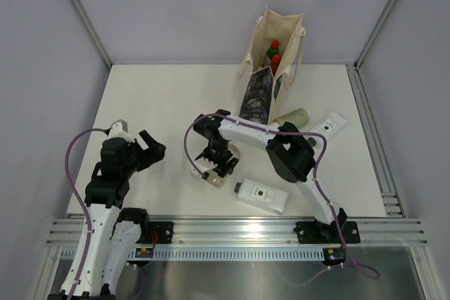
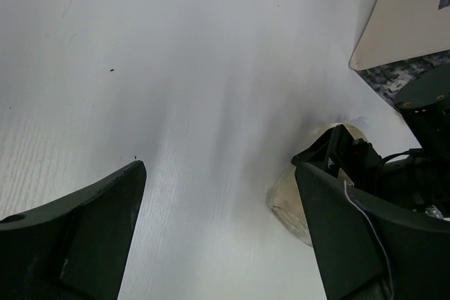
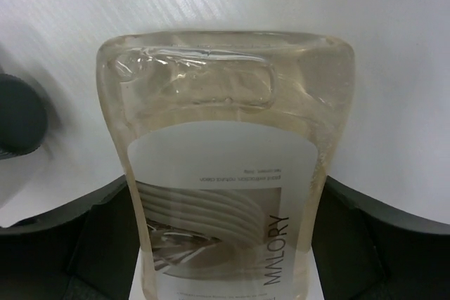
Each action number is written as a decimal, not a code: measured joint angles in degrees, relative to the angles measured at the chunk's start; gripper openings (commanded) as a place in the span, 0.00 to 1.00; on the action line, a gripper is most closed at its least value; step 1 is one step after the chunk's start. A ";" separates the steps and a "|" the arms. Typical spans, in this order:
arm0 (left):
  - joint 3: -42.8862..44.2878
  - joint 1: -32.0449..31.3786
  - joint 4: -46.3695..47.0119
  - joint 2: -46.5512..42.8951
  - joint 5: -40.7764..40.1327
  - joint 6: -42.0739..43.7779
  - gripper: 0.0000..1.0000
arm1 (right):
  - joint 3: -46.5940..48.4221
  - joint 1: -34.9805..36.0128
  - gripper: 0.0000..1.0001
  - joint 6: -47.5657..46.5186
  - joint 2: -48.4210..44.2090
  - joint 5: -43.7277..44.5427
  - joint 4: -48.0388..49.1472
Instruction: Place the personal care products into the canvas bag
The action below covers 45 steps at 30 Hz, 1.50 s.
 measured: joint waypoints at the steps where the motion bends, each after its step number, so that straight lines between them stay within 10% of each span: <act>1: 0.00 0.02 -0.04 -0.17 0.00 -0.04 0.93 | 0.00 0.04 0.49 0.42 0.00 -0.02 0.22; 7: 0.00 0.00 -0.02 -0.42 0.02 -0.44 0.92 | 0.17 -0.24 0.01 4.74 -0.02 -1.20 1.25; 24: -0.17 0.02 5.18 -0.85 1.18 -2.49 0.92 | -1.62 -15.17 0.00 41.09 -12.04 -30.45 10.99; 32: -3.52 0.02 12.15 -2.40 1.22 -8.87 0.99 | 5.84 -24.61 0.00 88.89 -25.27 -41.46 39.43; 38: -5.70 0.02 15.37 -3.93 0.37 -13.44 0.99 | 17.27 -39.23 0.00 115.89 -23.91 -28.85 53.37; 45: -5.90 0.02 21.14 1.66 7.54 -13.20 0.99 | 22.21 -43.54 0.00 126.27 -16.52 1.16 52.30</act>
